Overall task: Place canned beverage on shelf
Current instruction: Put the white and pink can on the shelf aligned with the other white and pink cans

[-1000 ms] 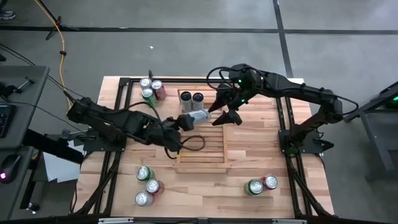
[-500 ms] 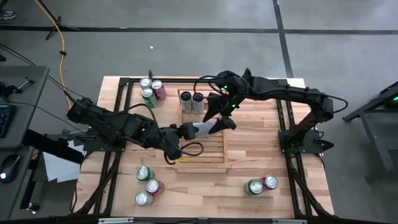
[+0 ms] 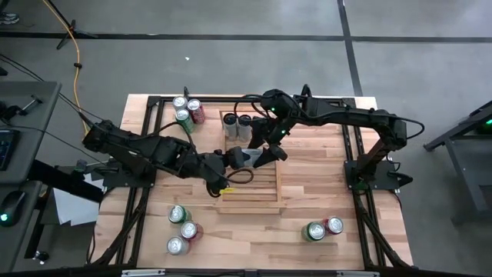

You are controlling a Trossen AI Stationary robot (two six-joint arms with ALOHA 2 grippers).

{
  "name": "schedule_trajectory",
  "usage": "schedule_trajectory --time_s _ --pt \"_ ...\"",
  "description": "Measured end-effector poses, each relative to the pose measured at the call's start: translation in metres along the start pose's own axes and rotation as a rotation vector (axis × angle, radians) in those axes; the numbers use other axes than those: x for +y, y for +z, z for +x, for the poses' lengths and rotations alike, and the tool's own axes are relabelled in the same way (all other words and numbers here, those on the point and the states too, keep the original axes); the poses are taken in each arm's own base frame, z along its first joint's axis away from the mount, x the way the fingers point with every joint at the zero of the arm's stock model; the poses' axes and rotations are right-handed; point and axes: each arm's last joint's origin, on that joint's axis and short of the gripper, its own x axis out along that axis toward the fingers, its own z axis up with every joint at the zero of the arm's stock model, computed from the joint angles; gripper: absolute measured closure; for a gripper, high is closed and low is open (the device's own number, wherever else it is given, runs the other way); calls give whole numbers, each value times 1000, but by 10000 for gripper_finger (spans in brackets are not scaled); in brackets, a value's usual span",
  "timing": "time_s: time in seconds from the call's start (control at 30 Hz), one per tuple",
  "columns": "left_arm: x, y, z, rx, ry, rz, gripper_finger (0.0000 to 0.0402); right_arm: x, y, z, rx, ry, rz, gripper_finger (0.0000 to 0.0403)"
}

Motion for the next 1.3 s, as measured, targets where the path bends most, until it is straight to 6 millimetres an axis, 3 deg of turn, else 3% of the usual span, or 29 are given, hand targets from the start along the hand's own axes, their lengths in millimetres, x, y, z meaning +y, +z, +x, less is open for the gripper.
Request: schedule_trajectory --time_s 0.17,0.33,0.53,0.63,0.87,1.03,1.3 --pt "1 -3 3 -11 0 -6 158 0 0 0 3 3 10 71" --pt "3 -6 5 -70 3 -54 158 1 -2 0 17 34 23 148" --pt "4 -11 8 -72 1 -172 63 -2 -4 -3 31 41 49 158" --pt "3 -16 11 -42 -7 -303 36 -6 -7 -8 52 30 66 158" --pt "-7 -23 8 64 -76 -568 28 -15 -26 -21 175 -16 152 158" --pt "-17 -33 -6 116 -145 -799 27 -11 -41 -27 299 -59 175 158" --pt "-31 -66 -33 259 -151 -1317 26 2 -58 -41 395 -120 194 158"
